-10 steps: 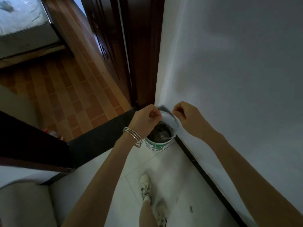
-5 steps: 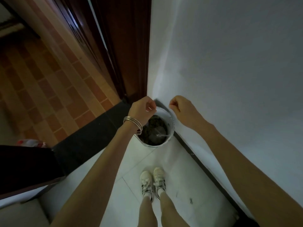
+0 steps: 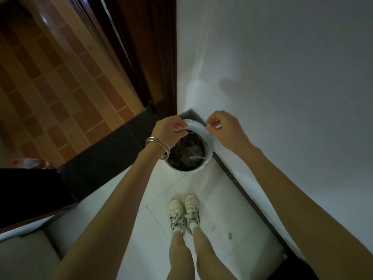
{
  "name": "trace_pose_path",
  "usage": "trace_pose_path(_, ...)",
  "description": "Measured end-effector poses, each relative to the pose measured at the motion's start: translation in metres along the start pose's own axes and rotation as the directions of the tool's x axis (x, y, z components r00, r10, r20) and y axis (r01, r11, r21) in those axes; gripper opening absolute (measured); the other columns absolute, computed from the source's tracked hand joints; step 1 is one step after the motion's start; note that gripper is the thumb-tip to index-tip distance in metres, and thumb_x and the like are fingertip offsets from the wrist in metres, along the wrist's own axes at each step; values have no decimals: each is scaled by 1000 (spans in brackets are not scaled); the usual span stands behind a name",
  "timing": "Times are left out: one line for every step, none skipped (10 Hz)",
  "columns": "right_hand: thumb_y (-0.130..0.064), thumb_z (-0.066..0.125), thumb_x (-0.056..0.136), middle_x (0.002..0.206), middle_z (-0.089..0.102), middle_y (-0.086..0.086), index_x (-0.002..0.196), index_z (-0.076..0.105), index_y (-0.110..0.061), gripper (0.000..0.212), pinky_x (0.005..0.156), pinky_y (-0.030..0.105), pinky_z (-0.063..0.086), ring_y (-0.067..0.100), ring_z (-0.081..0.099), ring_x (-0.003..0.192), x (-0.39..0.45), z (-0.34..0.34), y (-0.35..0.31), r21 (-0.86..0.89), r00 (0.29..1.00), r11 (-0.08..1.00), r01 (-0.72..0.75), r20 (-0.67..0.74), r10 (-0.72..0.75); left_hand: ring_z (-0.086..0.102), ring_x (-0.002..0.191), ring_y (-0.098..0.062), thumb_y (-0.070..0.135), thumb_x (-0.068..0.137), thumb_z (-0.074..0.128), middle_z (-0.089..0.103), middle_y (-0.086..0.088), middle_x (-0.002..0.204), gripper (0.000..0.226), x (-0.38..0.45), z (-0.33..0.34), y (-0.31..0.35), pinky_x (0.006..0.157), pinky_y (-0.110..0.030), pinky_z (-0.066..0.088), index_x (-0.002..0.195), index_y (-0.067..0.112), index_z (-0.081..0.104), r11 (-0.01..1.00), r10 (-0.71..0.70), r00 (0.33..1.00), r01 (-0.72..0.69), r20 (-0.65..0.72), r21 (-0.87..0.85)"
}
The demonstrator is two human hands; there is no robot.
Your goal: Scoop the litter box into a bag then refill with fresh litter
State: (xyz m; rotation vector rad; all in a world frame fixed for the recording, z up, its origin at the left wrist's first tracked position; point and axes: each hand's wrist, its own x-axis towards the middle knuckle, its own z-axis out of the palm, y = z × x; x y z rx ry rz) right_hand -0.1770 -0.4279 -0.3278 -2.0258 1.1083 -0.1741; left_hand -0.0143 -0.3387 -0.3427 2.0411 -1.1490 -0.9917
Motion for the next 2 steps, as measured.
trace_pose_path(-13, 65, 85, 91, 62, -2, 90, 60, -14, 8, 77, 13, 46, 5, 57, 78, -4, -10, -7, 53, 999, 998, 33, -16, -33, 63, 85, -13, 11, 78, 69, 65, 2, 88, 14, -8, -11, 8, 83, -22, 49, 92, 9, 67, 999, 4, 1000, -5, -28, -31)
trace_pose_path(-13, 67, 83, 90, 63, -6, 93, 61, -14, 12, 74, 2, 43, -4, 57, 80, -16, -21, -18, 157, 999, 987, 38, -10, -37, 64, 84, -10, 10, 78, 70, 67, -2, 91, 17, -22, -22, 19, 83, -20, 51, 95, 11, 65, 985, 18, 1000, -22, -25, -173)
